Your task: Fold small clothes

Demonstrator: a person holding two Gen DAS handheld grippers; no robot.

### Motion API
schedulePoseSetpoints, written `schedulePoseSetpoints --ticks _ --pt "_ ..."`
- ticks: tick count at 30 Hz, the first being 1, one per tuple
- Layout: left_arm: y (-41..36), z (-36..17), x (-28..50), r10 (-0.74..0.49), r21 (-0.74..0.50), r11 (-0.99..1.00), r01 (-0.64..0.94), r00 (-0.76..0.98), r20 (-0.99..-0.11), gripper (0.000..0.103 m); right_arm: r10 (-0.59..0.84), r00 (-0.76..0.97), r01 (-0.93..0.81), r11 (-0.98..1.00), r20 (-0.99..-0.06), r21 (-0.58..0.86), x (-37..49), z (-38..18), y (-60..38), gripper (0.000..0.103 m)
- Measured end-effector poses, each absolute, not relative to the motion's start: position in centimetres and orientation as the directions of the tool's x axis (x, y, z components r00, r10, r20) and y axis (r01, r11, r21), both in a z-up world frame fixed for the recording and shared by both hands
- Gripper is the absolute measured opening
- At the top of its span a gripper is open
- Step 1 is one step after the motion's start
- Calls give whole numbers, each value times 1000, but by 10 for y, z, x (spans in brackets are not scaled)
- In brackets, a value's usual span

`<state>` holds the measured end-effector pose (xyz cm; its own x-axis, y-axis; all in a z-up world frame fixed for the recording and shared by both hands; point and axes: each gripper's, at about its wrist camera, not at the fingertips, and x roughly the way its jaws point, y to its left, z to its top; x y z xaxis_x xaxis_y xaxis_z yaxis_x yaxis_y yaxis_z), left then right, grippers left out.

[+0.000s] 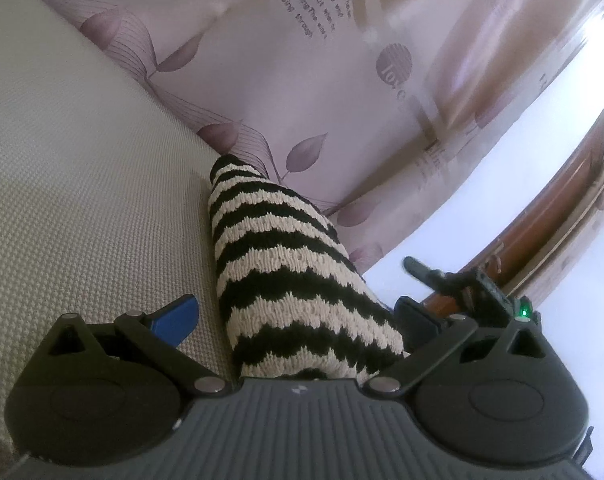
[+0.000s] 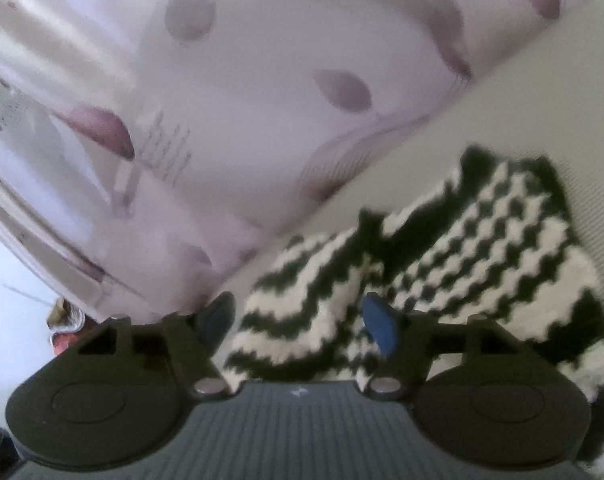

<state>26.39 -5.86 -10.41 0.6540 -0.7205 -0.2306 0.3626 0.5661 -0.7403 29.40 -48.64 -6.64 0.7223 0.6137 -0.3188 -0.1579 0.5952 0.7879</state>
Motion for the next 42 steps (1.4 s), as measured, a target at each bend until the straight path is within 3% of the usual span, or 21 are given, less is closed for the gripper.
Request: schedulePoseSetpoints --ticks 6,9,10,16,20,26,30,31,36,41,42 --pt "-58 -104 265 -721 -738 569 362 651 -237 102 649 661 -144 602 -376 786 307 -83 -450 69" --pt "-60 -104 264 -719 -729 579 365 650 -246 102 622 655 -163 670 -429 724 312 -81 -427 26" --pt "-61 -104 264 -718 -726 582 366 650 -248 102 603 663 -173 701 -444 692 312 -77 -422 21" --pt "-60 -104 264 -720 -733 576 363 650 -244 102 458 768 -239 853 -447 464 280 -27 -432 16" --pt "-61 -104 264 -723 -730 576 368 646 -245 102 403 725 -182 894 -559 409 277 -49 -440 16" --pt "-65 -104 262 -724 -710 592 382 639 -260 102 380 751 -156 897 -540 414 276 -57 -434 19" --pt "-67 -104 264 -727 -708 591 386 635 -261 102 306 788 -132 932 -534 339 279 -50 -423 71" --pt "-67 -103 264 -728 -709 591 386 634 -261 102 287 794 -122 939 -536 322 280 -52 -422 76" --pt "-67 -103 265 -728 -711 589 384 633 -262 102 304 775 -132 935 -554 328 287 -62 -418 76" --pt "-68 -102 264 -728 -710 591 383 633 -264 103 406 742 -155 878 -534 453 295 -65 -425 74" --pt "-69 -102 264 -728 -710 591 383 633 -264 103 427 734 -161 865 -528 476 297 -65 -427 65"
